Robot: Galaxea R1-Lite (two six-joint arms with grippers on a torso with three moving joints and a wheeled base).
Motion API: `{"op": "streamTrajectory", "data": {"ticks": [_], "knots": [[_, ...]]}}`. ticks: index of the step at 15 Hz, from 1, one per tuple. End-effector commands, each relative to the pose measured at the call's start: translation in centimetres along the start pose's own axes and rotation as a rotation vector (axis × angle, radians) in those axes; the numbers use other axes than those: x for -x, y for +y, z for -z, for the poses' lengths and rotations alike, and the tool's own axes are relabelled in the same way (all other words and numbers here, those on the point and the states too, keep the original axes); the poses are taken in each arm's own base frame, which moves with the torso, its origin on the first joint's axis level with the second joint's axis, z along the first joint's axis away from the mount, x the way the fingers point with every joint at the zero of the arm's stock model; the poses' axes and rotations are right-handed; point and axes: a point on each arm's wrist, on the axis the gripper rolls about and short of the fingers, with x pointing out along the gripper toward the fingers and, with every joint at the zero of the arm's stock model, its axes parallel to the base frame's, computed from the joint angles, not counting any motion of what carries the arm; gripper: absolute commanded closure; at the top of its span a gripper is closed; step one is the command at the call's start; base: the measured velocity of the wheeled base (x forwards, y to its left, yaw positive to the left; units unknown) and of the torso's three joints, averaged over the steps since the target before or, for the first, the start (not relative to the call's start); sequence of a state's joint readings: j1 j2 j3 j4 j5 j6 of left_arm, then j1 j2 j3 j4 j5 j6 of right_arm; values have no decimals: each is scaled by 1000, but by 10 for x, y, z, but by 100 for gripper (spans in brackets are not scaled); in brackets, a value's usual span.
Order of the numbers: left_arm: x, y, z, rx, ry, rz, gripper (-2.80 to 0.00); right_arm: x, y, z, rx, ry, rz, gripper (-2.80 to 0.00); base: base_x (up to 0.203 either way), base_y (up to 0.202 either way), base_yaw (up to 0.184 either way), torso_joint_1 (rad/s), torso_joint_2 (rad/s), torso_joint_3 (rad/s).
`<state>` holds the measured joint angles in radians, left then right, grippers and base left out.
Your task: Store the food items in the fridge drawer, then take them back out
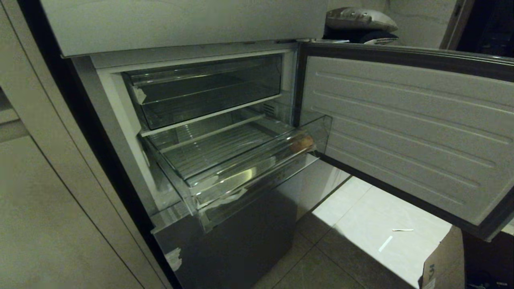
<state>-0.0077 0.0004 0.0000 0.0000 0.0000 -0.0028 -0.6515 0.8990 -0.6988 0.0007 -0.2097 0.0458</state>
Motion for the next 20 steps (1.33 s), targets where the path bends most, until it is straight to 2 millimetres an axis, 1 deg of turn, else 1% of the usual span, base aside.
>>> {"op": "streamTrajectory", "data": {"ticks": [1,2,3,5,6,8,9,11,12,14,17,19,20], "knots": [[0,0,0,0,0,0,0,-55,-13,-2,-36,70,112,0,0,0,0,0,0,0],[0,0,0,0,0,0,0,-72,-22,-1,-51,79,154,0,0,0,0,0,0,0],[0,0,0,0,0,0,0,-84,-32,-1,-66,72,193,0,0,0,0,0,0,0],[0,0,0,0,0,0,0,-103,-57,0,-93,43,299,0,0,0,0,0,0,0],[0,0,0,0,0,0,0,-109,-69,0,-103,26,348,0,0,0,0,0,0,0],[0,0,0,0,0,0,0,-120,-101,3,-128,10,452,0,0,0,0,0,0,0],[0,0,0,0,0,0,0,-128,-117,7,-142,20,476,0,0,0,0,0,0,0],[0,0,0,0,0,0,0,-145,-138,14,-170,50,472,0,0,0,0,0,0,0],[0,0,0,0,0,0,0,-158,-148,18,-194,62,462,0,0,0,0,0,0,0],[0,0,0,0,0,0,0,-183,-162,25,-225,58,407,0,0,0,0,0,0,0],[0,0,0,0,0,0,0,-210,-175,31,-221,16,322,0,0,0,0,0,0,0],[0,0,0,0,0,0,0,-228,-180,30,-200,-31,266,0,0,0,0,0,0,0],[0,0,0,0,0,0,0,-237,-177,29,-186,-54,240,0,0,0,0,0,0,0]]}}
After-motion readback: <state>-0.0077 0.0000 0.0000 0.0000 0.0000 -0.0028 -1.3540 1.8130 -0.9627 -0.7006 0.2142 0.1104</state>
